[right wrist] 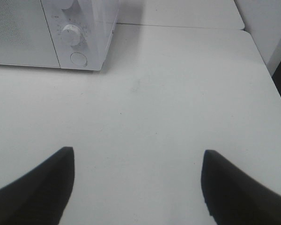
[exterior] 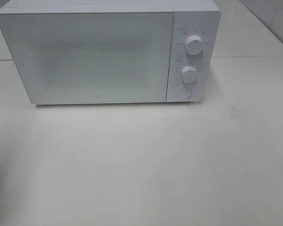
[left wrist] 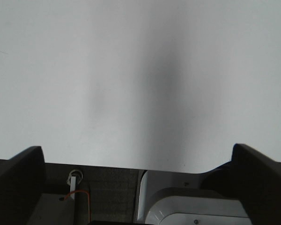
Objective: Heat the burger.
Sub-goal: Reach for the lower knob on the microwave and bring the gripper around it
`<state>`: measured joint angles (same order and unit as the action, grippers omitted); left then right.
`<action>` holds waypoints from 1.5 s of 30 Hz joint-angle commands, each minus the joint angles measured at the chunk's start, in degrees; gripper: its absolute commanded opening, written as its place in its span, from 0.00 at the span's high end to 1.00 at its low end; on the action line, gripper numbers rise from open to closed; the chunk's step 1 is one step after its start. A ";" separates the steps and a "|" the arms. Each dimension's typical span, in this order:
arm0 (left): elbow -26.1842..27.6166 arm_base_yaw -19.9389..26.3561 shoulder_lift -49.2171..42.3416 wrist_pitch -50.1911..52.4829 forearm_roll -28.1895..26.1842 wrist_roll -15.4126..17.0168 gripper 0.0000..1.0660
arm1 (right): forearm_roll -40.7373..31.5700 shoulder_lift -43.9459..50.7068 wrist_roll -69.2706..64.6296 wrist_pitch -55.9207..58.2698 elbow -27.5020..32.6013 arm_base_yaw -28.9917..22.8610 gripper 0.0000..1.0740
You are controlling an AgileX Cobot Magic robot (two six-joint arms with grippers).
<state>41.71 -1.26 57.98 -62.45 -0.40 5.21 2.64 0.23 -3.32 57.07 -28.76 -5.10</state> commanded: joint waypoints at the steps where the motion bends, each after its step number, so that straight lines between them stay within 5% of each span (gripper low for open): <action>1: -4.64 0.17 -7.51 2.52 -0.11 -0.06 0.06 | -0.17 1.55 0.23 -0.11 0.17 0.40 0.30; 7: -10.37 0.17 -17.53 3.67 -0.11 -0.06 0.06 | -0.17 1.55 0.23 -0.11 0.17 0.40 0.30; 20: -11.86 0.17 -39.36 1.03 0.74 -0.74 0.08 | -0.17 1.55 0.23 -0.11 0.17 0.40 0.30; 45: -11.92 0.17 -58.67 1.09 0.74 -0.97 0.08 | -0.11 1.55 0.17 -0.11 0.17 0.40 0.30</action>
<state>29.97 -1.26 -0.23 -61.25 0.63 4.41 2.64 0.23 -3.32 57.07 -28.76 -5.10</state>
